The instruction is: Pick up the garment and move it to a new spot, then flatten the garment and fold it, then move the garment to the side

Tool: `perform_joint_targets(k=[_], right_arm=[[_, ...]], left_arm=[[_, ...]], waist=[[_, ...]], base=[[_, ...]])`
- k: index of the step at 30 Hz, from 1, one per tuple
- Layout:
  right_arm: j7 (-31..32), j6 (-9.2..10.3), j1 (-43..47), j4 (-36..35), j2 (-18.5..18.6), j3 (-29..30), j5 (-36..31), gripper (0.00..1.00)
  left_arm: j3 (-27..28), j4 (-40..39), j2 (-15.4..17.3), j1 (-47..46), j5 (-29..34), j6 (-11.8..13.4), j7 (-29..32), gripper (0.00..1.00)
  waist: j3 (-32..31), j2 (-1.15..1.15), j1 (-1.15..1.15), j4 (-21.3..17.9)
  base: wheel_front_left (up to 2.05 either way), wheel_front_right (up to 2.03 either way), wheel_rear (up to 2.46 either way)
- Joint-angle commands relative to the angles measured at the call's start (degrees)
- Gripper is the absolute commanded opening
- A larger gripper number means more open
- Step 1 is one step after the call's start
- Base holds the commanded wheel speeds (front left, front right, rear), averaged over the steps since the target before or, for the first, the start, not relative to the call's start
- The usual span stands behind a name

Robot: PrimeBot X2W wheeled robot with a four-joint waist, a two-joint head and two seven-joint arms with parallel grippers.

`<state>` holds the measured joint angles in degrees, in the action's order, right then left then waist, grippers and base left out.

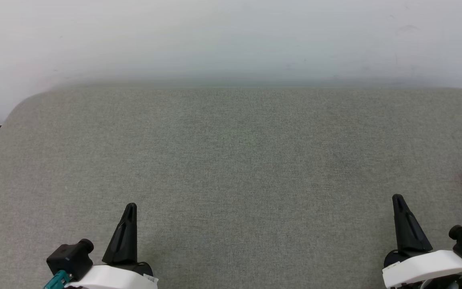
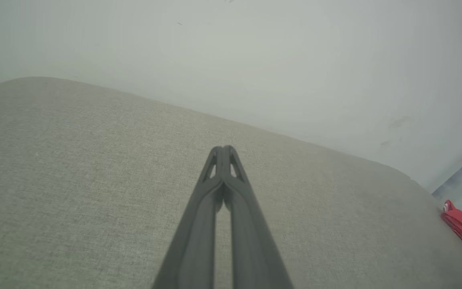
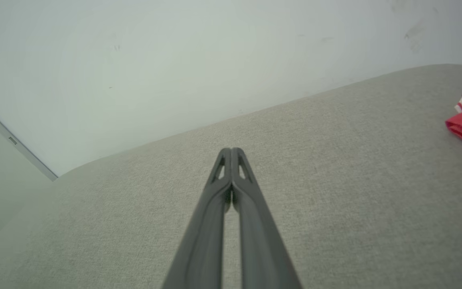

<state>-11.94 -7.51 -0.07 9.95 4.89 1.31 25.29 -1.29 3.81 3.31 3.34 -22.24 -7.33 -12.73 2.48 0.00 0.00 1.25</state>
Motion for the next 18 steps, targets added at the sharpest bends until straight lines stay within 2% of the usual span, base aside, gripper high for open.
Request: perform_joint_targets(k=[1,18], right_arm=[[0.5,0.0,-1.57,-0.58,-0.12,0.33,2.5,0.0],[4.26,0.01,-2.72,0.38,-0.39,1.21,16.78,0.0]], left_arm=[[0.22,-0.43,0.52,-1.51,-2.72,0.07,0.42,0.0],[0.67,2.25,1.24,-3.56,-18.48,-0.09,3.56,0.0]], waist=[[-0.03,0.0,0.0,-0.01],[-0.36,0.0,0.0,-0.19]], base=[[0.0,0.0,0.0],[0.0,0.0,0.0]])
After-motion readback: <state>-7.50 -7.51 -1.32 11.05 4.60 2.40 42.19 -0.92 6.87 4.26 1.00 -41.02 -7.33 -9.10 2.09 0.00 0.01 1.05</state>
